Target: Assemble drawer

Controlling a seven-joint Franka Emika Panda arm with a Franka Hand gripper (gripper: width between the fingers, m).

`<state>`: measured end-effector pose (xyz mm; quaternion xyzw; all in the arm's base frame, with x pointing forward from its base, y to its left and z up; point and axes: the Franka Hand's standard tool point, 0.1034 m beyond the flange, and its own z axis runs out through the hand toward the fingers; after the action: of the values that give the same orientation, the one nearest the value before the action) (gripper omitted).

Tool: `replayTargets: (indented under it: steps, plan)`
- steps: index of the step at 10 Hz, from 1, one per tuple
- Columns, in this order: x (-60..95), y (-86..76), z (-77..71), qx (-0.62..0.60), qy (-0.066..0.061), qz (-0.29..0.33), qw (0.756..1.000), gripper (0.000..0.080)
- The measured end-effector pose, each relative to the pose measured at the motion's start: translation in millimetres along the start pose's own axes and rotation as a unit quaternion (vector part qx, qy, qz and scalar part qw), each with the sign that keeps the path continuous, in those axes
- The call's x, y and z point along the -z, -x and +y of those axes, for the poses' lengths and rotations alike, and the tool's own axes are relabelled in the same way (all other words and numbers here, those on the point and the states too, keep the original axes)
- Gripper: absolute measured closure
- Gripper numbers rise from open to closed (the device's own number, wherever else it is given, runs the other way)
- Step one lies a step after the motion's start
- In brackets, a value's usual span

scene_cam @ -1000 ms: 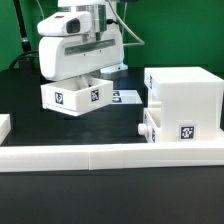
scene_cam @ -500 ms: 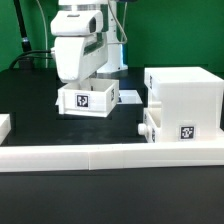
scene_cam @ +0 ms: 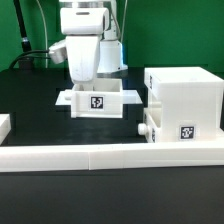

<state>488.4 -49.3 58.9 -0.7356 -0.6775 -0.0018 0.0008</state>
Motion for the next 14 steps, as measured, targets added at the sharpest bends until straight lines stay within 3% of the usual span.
replayTargets:
  steps: [4,6,8,11,14]
  plan:
    - [-3.7,-0.9,0.6,0.001,-0.005,0.001,1.000,0.0757]
    - [-3.3,-9.4,17.0,0.009,-0.008,0.003,1.000,0.0757]
    - [-2.4,-21.4,29.1,0.027,0.000,0.003,1.000,0.0757]
    - [-5.0,-17.6,25.6,0.023,-0.004,0.003,1.000,0.0757]
    - [-2.4,-26.2,29.4,0.029,-0.003,0.003,1.000,0.0757]
